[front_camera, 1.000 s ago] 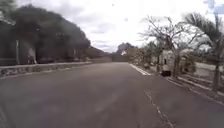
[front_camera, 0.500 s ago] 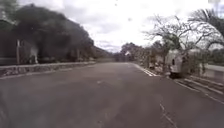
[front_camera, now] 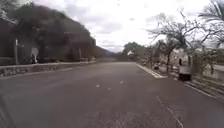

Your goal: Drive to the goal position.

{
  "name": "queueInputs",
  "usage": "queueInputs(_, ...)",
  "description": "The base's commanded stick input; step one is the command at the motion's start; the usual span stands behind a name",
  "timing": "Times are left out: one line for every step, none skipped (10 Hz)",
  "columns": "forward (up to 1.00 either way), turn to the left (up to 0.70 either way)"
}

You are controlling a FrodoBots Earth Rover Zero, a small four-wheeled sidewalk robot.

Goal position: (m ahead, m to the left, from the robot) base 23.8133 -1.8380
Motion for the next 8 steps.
queueInputs(0.70,0.00)
queueInputs(0.70,0.00)
queueInputs(0.70,-0.06)
queueInputs(0.70,-0.17)
queueInputs(0.70,-0.26)
queueInputs(0.70,-0.14)
queueInputs(0.70,-0.03)
queueInputs(0.70,0.00)
